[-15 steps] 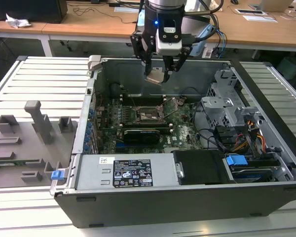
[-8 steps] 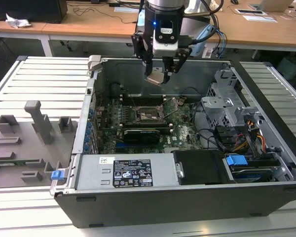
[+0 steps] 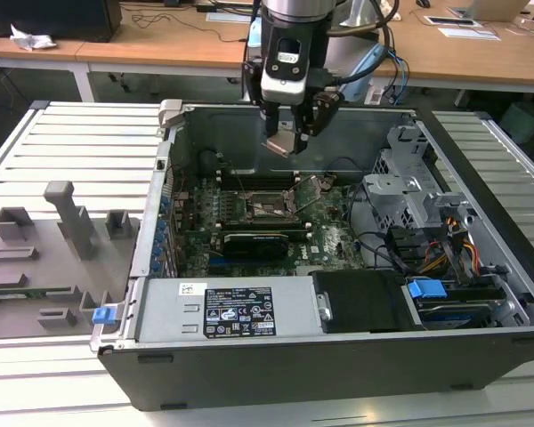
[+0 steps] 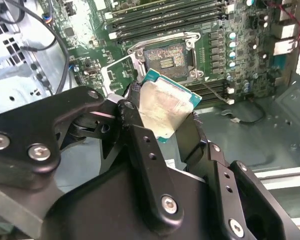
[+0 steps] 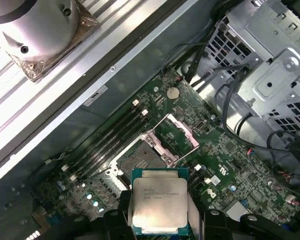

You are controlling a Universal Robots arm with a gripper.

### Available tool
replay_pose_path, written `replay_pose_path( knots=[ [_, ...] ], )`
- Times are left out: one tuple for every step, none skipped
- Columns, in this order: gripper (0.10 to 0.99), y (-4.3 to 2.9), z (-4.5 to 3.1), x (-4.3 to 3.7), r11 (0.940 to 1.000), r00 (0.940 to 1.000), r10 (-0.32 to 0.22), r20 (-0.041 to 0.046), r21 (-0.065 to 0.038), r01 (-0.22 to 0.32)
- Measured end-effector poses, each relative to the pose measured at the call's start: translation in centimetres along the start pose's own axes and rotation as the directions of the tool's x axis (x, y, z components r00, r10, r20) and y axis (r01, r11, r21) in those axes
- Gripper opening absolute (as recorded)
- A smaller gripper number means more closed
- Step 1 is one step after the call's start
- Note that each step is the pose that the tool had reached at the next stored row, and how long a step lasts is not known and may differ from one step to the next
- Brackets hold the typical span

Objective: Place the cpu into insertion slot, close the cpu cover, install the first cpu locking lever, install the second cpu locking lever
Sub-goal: 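Place the cpu into insertion slot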

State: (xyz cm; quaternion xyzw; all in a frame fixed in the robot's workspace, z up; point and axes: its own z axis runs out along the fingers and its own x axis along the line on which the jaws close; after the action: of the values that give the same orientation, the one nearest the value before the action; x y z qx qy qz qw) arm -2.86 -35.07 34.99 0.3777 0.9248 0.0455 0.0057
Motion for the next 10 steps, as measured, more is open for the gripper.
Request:
replay_pose_path(
  knots=[
    [0.529, 0.00, 0.02, 0.00, 0.9999, 0.9999, 0.015, 0.0013, 0.000, -0.015],
    [0.529, 0.00, 0.04, 0.00, 0.9997, 0.9997, 0.023, 0.0020, -0.001, -0.023],
    [0.529, 0.00, 0.06, 0.00, 0.9995, 0.9995, 0.032, 0.0028, -0.001, -0.032],
    [0.529, 0.00, 0.08, 0.00, 0.9992, 0.9992, 0.041, 0.0036, -0.001, -0.041],
    [0.529, -0.01, 0.11, 0.00, 0.9986, 0.9986, 0.053, 0.0047, -0.001, -0.053],
    [0.529, -0.01, 0.13, 0.00, 0.9980, 0.9980, 0.063, 0.0056, -0.002, -0.063],
    [0.529, -0.01, 0.15, 0.00, 0.9975, 0.9975, 0.070, 0.0062, -0.002, -0.070],
    [0.529, -0.01, 0.19, 0.00, 0.9965, 0.9964, 0.084, 0.0074, -0.002, -0.084],
    [0.529, -0.02, 0.21, 0.00, 0.9956, 0.9955, 0.094, 0.0082, -0.003, -0.094],
    [0.529, -0.02, 0.23, -0.01, 0.9945, 0.9945, 0.104, 0.0091, -0.003, -0.104]
  ],
)
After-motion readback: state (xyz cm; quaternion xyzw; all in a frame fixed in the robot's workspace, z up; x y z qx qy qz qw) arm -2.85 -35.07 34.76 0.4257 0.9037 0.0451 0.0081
